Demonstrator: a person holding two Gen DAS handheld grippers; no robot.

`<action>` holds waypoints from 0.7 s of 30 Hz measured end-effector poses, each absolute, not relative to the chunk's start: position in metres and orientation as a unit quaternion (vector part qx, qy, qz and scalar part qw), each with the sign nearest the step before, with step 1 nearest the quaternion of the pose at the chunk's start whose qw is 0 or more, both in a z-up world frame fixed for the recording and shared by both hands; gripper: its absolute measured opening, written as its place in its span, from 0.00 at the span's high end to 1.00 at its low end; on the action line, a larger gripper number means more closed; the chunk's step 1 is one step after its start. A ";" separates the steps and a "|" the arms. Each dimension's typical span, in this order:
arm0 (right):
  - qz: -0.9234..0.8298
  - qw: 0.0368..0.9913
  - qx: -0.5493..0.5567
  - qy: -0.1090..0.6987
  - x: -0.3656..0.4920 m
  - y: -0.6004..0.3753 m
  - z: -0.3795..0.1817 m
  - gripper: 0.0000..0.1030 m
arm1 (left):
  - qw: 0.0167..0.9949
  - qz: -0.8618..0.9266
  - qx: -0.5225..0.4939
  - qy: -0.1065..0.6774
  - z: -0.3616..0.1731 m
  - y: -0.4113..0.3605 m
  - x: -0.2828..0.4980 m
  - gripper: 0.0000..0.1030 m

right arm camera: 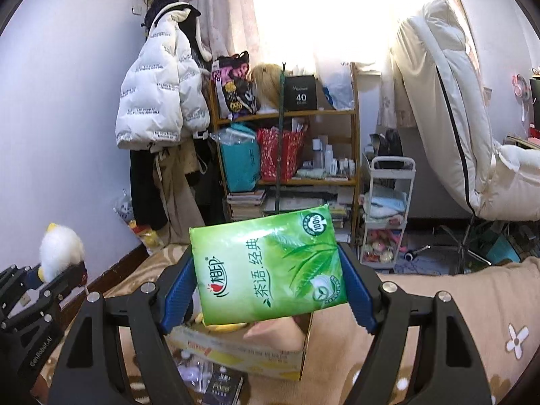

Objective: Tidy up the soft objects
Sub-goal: 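Lift fluffy plush and green tissue pack and carry both over the box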

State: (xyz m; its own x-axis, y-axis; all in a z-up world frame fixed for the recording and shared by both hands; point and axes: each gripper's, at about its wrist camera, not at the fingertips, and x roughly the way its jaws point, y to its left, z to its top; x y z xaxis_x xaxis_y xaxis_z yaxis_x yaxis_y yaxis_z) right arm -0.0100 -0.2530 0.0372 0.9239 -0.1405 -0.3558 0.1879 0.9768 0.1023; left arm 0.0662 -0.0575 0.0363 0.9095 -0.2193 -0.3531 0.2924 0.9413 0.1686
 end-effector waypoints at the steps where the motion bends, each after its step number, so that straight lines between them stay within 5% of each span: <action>1: -0.082 0.979 0.065 0.174 -0.007 -0.254 0.040 0.20 | 0.971 -0.133 0.110 0.163 0.039 -0.059 0.068 0.70; 10: -0.059 0.982 0.019 0.177 0.014 -0.267 0.065 0.20 | 0.969 -0.145 0.136 0.145 0.053 -0.080 0.101 0.70; 21: -0.031 0.973 0.052 0.221 0.040 -0.269 0.023 0.20 | 0.967 -0.158 0.135 0.149 0.029 -0.093 0.118 0.70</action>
